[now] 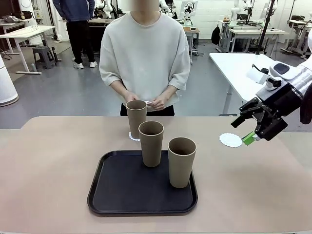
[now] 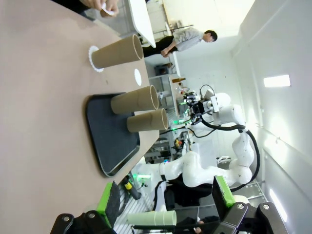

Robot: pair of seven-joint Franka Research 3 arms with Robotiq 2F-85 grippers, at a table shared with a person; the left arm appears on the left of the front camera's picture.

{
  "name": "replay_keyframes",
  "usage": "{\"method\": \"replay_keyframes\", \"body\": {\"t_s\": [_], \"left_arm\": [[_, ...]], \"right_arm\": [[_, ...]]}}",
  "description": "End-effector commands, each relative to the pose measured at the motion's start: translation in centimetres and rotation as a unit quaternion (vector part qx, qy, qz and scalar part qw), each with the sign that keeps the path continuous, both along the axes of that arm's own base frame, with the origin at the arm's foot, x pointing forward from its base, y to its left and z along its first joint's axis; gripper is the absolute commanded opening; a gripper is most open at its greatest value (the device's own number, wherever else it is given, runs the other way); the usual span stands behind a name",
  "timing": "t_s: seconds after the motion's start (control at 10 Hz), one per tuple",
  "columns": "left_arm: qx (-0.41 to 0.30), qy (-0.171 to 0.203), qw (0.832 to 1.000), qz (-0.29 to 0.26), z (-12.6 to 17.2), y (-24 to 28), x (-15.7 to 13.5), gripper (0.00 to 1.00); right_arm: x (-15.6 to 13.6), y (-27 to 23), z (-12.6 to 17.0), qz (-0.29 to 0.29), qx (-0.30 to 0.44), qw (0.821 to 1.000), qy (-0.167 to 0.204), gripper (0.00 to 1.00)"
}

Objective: Place coasters on the table and set cups on them.
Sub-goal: Take one Reusable plastic cup from the Flat Tray and place it on a coaster set by the human.

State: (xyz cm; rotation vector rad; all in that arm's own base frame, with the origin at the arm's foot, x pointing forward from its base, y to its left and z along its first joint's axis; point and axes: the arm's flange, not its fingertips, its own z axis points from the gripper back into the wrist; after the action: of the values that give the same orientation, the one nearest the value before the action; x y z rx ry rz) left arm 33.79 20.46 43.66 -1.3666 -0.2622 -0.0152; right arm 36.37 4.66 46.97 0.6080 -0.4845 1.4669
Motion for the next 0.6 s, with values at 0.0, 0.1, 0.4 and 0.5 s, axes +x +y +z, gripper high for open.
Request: {"method": "replay_keyframes", "body": {"t_s": [0.0,0.1,0.4,0.5], "left_arm": [[0.004,-0.002,1.000,0.006,0.1,-0.1,0.0,1.00],[0.004,-0.002,1.000,0.006,0.1,-0.1,0.0,1.00],[0.004,-0.002,1.000,0.006,0.1,-0.1,0.0,1.00],[0.004,-0.002,1.000,0.006,0.1,-0.1,0.0,1.00]], "right_arm": [[-0.4,0.4,-0.2,0.010,-0.001,1.000,-0.017,1.00],[-0.4,0.4,-0.2,0.010,-0.001,1.000,-0.017,1.00],[0.7,-0.2,-1.0,0.030,0.066,0.995,-0.063,1.00],[1.3,-0.3,-2.9,0.024,0.082,0.993,-0.085,1.00]]}}
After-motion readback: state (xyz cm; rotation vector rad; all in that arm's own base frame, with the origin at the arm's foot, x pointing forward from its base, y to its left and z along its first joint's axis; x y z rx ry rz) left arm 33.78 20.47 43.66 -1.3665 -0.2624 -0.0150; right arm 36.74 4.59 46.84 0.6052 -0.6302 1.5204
